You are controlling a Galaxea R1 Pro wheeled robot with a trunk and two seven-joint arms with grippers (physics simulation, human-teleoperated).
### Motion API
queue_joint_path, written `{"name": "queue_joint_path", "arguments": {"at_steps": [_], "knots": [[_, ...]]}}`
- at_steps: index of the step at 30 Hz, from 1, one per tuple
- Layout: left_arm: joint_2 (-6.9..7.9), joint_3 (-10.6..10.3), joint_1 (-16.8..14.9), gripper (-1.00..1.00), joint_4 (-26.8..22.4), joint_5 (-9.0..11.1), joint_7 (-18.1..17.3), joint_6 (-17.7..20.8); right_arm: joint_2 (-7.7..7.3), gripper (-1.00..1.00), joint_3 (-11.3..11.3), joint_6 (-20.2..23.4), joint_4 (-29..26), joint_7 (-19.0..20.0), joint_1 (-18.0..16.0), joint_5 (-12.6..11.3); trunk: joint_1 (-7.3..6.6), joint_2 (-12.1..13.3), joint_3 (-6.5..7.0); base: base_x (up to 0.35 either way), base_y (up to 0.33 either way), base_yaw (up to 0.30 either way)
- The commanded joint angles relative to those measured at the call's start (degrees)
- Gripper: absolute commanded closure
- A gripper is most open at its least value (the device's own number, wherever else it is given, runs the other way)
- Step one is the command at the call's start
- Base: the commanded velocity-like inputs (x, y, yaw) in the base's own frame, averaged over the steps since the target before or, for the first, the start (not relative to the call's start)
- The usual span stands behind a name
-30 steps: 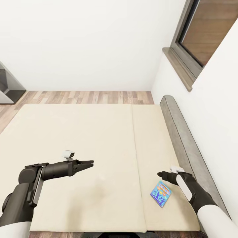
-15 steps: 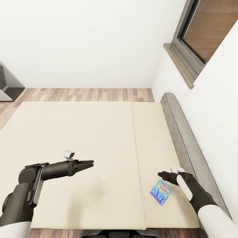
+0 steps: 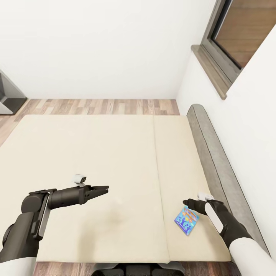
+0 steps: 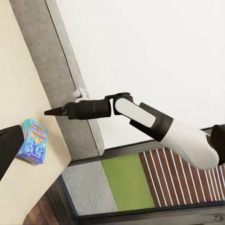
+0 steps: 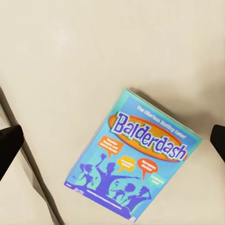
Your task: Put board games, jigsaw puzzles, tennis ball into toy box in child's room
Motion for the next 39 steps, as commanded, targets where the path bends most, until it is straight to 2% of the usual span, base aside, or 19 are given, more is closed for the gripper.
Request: {"name": "queue_joint_path", "arguments": {"at_steps": [1, 7, 11, 17, 18, 21, 27, 32, 39], "knots": [[0.01, 0.0, 0.0, -1.00, -0.1, -0.1, -0.3, 0.6, -0.06, -1.00, 0.2, 0.2, -0.1, -0.2, 0.0, -0.3, 0.03, -0.1, -0.17, 0.000, 0.000, 0.000], [-0.06, -0.4, 0.1, -1.00, -1.1, 0.1, -0.3, 0.3, -0.07, -1.00, 0.2, 0.2, -0.1, -0.2, 0.0, -0.3, 0.03, -0.1, -0.74, 0.000, 0.000, 0.000], [-0.25, -2.2, 0.3, -1.00, -1.8, 0.1, -0.3, 0.3, -0.06, -1.00, 0.2, 0.2, -0.1, -0.2, 0.0, -0.3, 0.03, -0.1, -1.11, 0.000, 0.000, 0.000], [-1.53, -8.0, 0.4, -1.00, -2.1, 0.1, -0.3, 0.5, -0.07, -1.00, 0.2, 0.2, -0.1, -0.2, 0.0, -0.4, 0.03, -0.1, -1.68, 0.000, 0.000, 0.000], [-2.25, -10.1, 0.4, -1.00, -2.2, 0.1, -0.3, 0.5, -0.08, -1.00, 0.2, 0.2, -0.2, -0.2, 0.1, -0.4, 0.03, -0.1, -1.77, 0.000, 0.000, 0.000], [-3.48, -13.2, 0.4, -1.00, -2.2, 0.1, -0.3, 0.5, -0.11, -1.00, 0.2, 0.2, -0.2, -0.2, 0.1, -0.4, 0.03, -0.1, -2.06, 0.000, 0.000, 0.000], [-5.25, -17.5, 0.4, -1.00, -2.2, 0.0, -0.3, 0.5, -0.13, -1.00, 0.2, 0.2, -0.2, -0.2, 0.1, -0.4, 0.03, -0.1, -2.62, 0.000, 0.000, 0.000], [-5.81, -19.0, 0.4, -1.00, -2.2, 0.0, -0.3, 0.4, -0.13, -1.00, 0.2, 0.2, -0.2, -0.2, 0.1, -0.4, 0.03, -0.1, -3.09, 0.000, 0.000, 0.000], [-6.02, -19.7, 0.4, -1.00, -2.2, 0.0, -0.3, 0.3, -0.14, -1.00, 0.1, 0.2, -0.2, -0.2, 0.1, -0.3, 0.03, -0.1, -3.75, 0.000, 0.000, 0.000]]}}
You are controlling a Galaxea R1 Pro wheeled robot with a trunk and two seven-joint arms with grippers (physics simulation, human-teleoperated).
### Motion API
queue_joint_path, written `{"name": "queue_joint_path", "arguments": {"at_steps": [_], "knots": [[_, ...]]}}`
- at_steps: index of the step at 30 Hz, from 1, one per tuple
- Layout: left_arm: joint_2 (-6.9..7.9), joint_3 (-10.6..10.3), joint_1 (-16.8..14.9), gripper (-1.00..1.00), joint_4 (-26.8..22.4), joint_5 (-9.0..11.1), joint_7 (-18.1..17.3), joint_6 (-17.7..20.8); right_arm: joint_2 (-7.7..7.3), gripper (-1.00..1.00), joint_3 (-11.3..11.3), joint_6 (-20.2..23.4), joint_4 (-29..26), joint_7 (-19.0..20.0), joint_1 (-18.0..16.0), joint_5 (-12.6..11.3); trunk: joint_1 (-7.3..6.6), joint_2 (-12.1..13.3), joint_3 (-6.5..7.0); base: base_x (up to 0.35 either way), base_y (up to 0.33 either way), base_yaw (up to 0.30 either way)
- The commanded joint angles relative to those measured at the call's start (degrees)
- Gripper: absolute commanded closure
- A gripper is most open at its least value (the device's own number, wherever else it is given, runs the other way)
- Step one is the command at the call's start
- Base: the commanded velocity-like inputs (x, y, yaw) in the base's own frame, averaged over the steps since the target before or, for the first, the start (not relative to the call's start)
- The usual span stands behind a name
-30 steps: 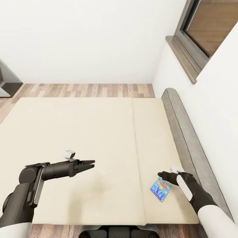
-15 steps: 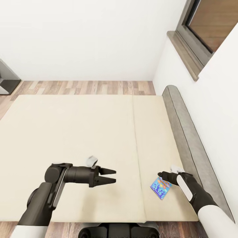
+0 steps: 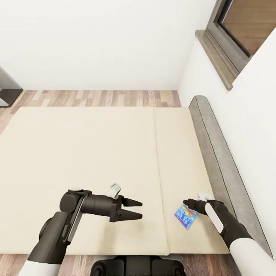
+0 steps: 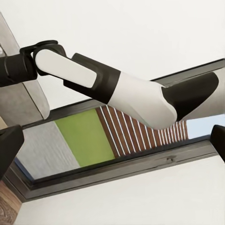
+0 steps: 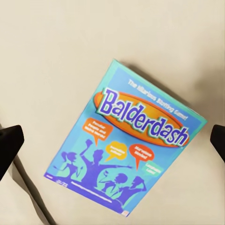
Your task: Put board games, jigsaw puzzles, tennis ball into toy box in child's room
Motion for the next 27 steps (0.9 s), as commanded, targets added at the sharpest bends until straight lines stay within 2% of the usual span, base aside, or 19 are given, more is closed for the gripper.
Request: {"name": "queue_joint_path", "arguments": {"at_steps": [1, 7, 12, 27], "knots": [[-0.02, -0.1, 0.0, -1.00, 0.0, -0.1, -0.2, 0.6, -0.07, -1.00, 0.2, 0.2, -0.1, -0.2, 0.0, -0.3, 0.03, -0.1, -0.17, 0.000, 0.000, 0.000], [0.05, 0.1, 0.0, -1.00, 0.0, -0.1, -0.2, 0.6, -0.07, -1.00, 0.0, 0.1, -0.1, -0.2, 0.1, -0.3, 0.03, -0.1, -0.73, 0.000, 0.000, 0.000], [0.17, 0.3, 0.0, -1.00, 0.0, -0.1, -0.2, 0.6, -0.07, -1.00, -0.1, -1.6, -0.1, 0.0, 0.2, -0.4, 0.03, -0.1, -1.20, 0.000, 0.000, 0.000], [0.25, 0.4, 0.0, -1.00, 0.0, -0.2, -0.1, 0.6, 0.00, -1.00, -0.1, -3.2, -0.2, 2.6, 0.3, -0.3, 0.03, -0.1, -2.62, 0.000, 0.000, 0.000]]}}
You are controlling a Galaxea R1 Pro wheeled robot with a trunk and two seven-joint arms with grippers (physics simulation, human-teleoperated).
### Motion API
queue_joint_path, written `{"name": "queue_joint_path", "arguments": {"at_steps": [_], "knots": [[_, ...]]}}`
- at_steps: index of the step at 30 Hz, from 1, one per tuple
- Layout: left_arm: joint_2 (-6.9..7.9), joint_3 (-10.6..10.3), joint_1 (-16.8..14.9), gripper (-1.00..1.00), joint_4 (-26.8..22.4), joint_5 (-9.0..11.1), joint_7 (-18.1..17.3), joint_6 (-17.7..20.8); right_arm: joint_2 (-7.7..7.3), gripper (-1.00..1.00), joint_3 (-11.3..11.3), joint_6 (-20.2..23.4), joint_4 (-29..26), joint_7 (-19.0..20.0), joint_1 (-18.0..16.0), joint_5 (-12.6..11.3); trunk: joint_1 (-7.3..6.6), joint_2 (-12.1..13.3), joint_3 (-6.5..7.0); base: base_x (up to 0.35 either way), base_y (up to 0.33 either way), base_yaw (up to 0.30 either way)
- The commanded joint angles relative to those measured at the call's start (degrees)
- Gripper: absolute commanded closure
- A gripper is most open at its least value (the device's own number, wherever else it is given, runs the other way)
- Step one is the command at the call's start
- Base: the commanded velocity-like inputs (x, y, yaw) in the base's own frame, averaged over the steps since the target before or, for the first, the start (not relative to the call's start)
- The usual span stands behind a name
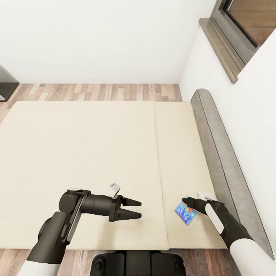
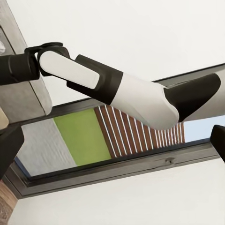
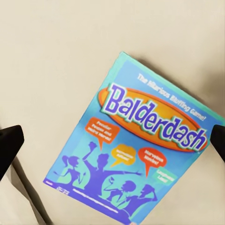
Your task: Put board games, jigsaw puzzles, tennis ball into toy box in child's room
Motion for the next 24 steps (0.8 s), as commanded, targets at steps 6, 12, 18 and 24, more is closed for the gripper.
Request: {"name": "queue_joint_path", "arguments": {"at_steps": [6, 12, 18, 24], "knots": [[-0.04, 0.0, 0.0, -1.00, 0.0, -0.2, -0.2, 0.6, -0.06, -1.00, 0.1, 0.2, -0.1, 0.1, -0.4, 0.0, 0.03, -0.1, -0.63, 0.000, 0.000, 0.000], [0.08, 0.0, 0.0, -1.00, 0.1, -0.2, -0.2, 0.6, -0.12, -1.00, 0.1, 0.2, -0.1, 0.1, -1.8, 0.1, 0.03, -0.1, -1.20, 0.000, 0.000, 0.000], [0.16, 0.0, 0.0, -1.00, 0.1, -0.2, -0.2, 0.6, -0.16, -1.00, 0.1, 0.2, 0.0, -0.1, -3.5, 0.1, 0.03, -0.1, -1.77, 0.000, 0.000, 0.000], [0.21, 0.1, 0.0, -1.00, 0.1, -0.2, -0.2, 0.5, -1.46, -1.00, 0.1, 0.4, 0.0, -0.4, -4.2, 0.1, 0.03, -0.1, -2.33, 0.000, 0.000, 0.000]]}}
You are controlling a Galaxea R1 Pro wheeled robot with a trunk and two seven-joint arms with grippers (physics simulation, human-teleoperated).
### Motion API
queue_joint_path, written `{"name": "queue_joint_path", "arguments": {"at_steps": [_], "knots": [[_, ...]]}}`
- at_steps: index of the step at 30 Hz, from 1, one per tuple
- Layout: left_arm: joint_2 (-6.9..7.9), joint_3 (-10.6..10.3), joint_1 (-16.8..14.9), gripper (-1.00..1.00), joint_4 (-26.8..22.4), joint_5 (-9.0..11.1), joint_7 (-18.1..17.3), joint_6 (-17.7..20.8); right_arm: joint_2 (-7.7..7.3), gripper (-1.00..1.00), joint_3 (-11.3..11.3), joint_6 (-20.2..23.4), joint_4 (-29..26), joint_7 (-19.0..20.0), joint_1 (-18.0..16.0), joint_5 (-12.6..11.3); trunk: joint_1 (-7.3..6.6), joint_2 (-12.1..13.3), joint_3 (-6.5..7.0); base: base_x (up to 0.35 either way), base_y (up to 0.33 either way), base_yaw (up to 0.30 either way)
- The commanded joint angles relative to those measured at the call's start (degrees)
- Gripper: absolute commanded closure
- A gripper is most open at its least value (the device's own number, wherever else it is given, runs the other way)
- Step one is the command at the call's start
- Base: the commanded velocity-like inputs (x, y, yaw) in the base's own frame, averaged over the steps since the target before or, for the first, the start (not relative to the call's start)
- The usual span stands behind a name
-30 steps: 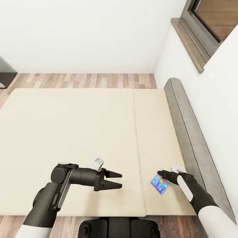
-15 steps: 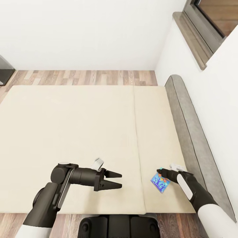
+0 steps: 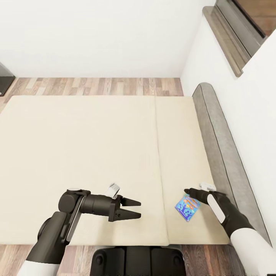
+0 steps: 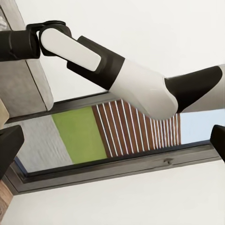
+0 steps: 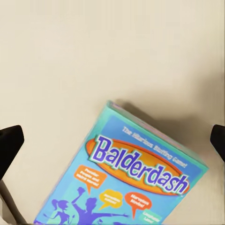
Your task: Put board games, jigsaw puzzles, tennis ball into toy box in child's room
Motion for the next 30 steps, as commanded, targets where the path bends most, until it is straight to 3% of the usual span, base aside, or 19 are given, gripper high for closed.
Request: {"name": "queue_joint_path", "arguments": {"at_steps": [1, 17, 30], "knots": [[-0.01, 0.0, 0.0, -1.00, 0.0, -0.1, -0.2, 0.6, -0.29, -1.00, 0.2, 0.3, -0.1, 0.0, -0.1, -0.1, 0.03, -0.1, -0.16, 0.000, 0.000, 0.000], [0.00, 0.0, 0.0, -1.00, 0.0, -0.2, -0.2, 0.6, -1.74, -1.00, 0.4, 0.2, 0.4, -0.1, -1.6, -0.2, 0.03, -0.1, -1.67, 0.000, 0.000, 0.000], [0.00, 0.0, 0.0, -1.00, 0.0, -0.2, -0.2, 0.6, -1.98, -1.00, 0.7, 0.0, 0.4, 0.0, -1.4, -0.1, 0.03, -0.1, -2.89, 0.000, 0.000, 0.000]]}}
